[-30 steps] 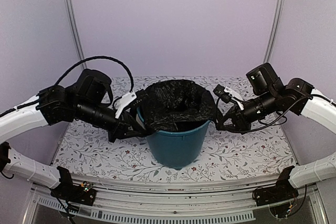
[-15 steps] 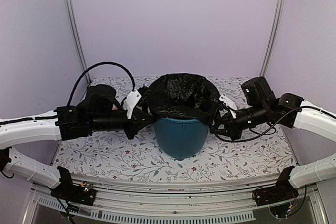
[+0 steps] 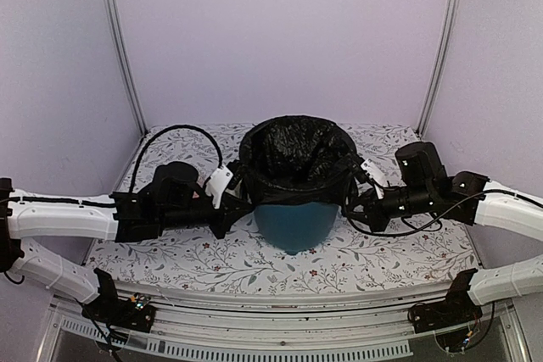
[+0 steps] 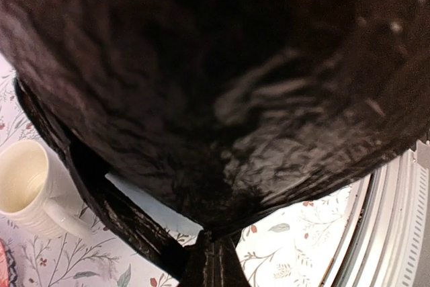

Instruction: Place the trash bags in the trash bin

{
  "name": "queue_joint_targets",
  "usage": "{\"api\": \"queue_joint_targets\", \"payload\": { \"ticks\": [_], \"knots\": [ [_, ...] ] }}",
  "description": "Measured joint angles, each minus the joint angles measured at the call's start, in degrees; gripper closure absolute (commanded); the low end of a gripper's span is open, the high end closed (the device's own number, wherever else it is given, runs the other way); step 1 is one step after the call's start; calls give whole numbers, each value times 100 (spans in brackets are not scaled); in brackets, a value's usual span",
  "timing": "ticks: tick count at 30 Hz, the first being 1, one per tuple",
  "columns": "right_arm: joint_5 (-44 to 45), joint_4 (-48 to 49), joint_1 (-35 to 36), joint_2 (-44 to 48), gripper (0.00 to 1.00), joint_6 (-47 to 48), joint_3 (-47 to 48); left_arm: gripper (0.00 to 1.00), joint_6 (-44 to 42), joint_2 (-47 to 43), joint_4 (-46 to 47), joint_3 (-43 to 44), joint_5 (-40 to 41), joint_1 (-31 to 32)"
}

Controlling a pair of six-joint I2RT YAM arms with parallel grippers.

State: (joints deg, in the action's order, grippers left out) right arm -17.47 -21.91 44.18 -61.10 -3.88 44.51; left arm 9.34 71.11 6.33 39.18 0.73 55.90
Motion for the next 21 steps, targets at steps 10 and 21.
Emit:
{"api": "queue_joint_targets", "payload": {
  "ticks": [10, 21],
  "knots": [
    [-76, -280, 0, 210, 56, -455, -4, 52, 83, -503, -625, 11, -9, -13],
    [-313, -1755, -181, 868, 39, -918, 1303, 24, 308, -2022, -2247, 640, -55, -463]
  ]
}}
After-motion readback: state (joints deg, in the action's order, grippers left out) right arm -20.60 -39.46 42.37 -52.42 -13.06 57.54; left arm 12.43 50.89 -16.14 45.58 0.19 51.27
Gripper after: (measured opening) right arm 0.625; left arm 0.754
